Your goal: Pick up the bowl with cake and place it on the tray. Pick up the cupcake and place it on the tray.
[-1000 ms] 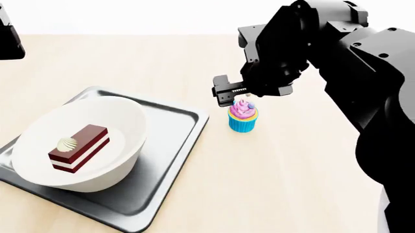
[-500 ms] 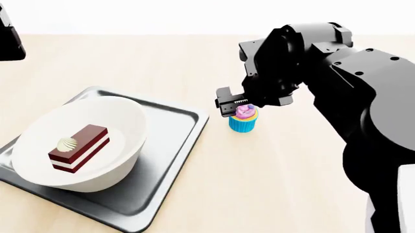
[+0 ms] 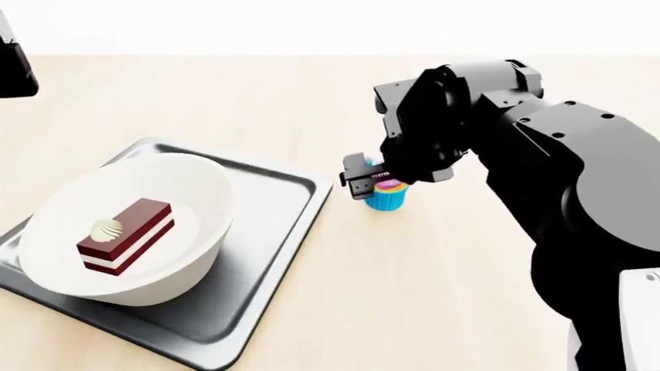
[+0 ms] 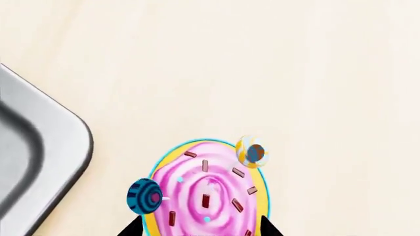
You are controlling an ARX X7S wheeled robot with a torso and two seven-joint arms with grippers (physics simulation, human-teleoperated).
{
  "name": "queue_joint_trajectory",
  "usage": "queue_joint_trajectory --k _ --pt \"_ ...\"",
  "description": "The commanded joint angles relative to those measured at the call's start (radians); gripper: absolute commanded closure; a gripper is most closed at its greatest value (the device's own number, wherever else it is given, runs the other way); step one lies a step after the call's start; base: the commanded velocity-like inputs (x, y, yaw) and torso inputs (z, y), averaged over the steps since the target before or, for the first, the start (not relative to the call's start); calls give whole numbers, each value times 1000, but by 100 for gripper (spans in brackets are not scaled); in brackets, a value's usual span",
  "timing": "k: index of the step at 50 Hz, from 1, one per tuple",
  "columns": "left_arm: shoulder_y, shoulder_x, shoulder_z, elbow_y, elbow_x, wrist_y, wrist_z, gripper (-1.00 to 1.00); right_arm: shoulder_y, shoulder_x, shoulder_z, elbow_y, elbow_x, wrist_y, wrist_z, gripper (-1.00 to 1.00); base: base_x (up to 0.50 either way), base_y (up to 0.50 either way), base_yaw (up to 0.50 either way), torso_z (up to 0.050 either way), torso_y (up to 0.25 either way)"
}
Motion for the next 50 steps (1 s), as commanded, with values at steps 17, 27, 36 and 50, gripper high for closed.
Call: queue_joint_trajectory --k 17,27,36,50 --pt "-3 -8 6 8 -7 10 -8 -100 46 28 57 -62 -75 37 -13 100 1 0 0 0 0" --pt "-7 -26 -2 9 -14 12 0 -100 184 102 134 -188 6 79 133 100 0 0 0 0 0" --pt "-7 -27 -1 10 -10 14 3 -100 214 138 183 -265 59 82 190 100 0 0 0 0 0" --pt "-16 -31 3 14 -23 16 -6 -100 218 142 237 -422 115 78 223 100 0 0 0 0 0"
